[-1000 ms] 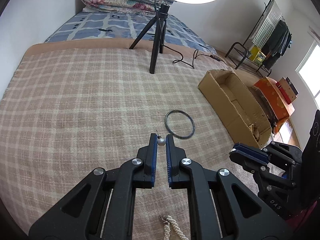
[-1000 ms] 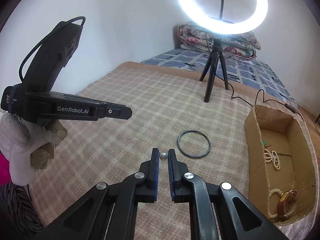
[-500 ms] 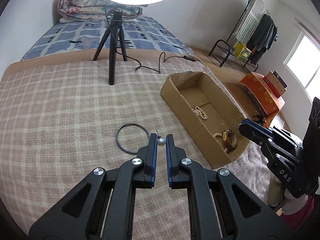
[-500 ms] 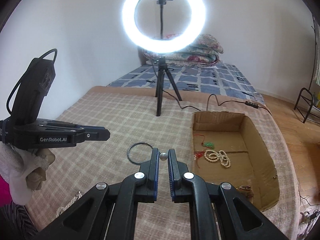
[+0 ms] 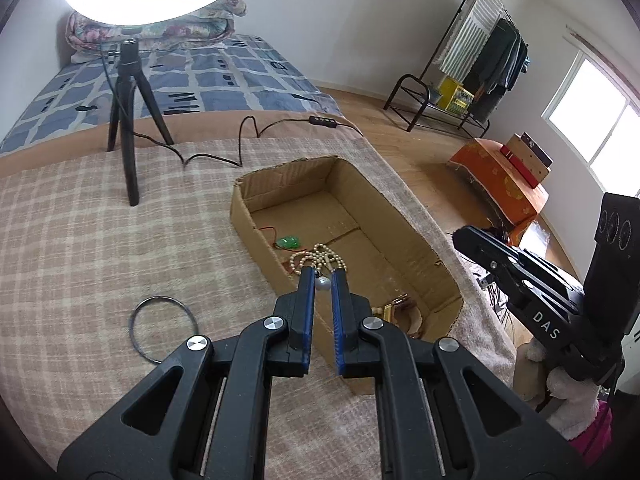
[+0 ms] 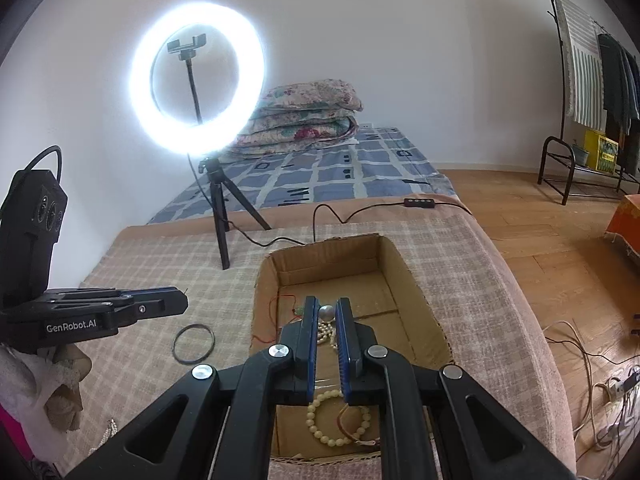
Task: Organize jewelry
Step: 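Carry both pearl earrings in the tools over the box, then open both tools to drop the pearl earrings into the box, then withdraw both tools toward the pearl necklace and black ring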
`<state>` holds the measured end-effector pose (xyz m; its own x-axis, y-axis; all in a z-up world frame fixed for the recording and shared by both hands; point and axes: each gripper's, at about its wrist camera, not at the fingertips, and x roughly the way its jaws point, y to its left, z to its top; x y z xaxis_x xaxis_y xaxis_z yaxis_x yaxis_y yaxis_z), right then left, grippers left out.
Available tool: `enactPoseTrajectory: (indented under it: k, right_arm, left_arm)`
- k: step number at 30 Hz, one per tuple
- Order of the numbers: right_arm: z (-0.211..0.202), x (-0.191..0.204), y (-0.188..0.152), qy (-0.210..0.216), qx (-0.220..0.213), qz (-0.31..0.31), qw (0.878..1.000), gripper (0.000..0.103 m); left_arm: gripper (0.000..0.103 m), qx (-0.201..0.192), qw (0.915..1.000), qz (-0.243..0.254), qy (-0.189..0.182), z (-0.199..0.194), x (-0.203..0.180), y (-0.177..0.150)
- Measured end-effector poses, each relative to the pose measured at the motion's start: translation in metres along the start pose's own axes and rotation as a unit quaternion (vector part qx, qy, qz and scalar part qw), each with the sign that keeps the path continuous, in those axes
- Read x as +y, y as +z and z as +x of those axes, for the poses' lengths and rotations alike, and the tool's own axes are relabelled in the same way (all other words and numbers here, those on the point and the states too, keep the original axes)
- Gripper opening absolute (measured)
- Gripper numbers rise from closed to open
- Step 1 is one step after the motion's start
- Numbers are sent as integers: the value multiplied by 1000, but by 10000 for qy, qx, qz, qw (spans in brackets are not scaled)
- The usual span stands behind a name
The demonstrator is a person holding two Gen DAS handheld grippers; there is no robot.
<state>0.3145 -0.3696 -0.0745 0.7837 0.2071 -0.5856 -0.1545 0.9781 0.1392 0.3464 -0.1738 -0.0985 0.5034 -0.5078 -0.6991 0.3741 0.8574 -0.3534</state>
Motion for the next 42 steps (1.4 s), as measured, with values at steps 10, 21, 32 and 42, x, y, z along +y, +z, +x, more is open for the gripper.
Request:
enactPoseTrajectory:
  k: [10, 21, 32, 42]
  right_arm:
    - [34, -21, 4, -57, 137, 159, 9998, 7]
    - [54, -29, 3, 28, 244, 318, 9992, 8]
    - [45, -32, 6, -114, 179, 482, 9986, 57]
    - [24, -33, 18, -332, -65, 599, 9976, 85]
  left_arm:
    - [6, 307, 9993, 156, -124, 39, -27, -11]
    - [6, 569, 9974, 274, -337, 58, -43, -23]
    - [53, 610, 9967, 290, -440, 57, -48, -24]
    - [54, 564, 9970, 390, -363, 42, -52, -26]
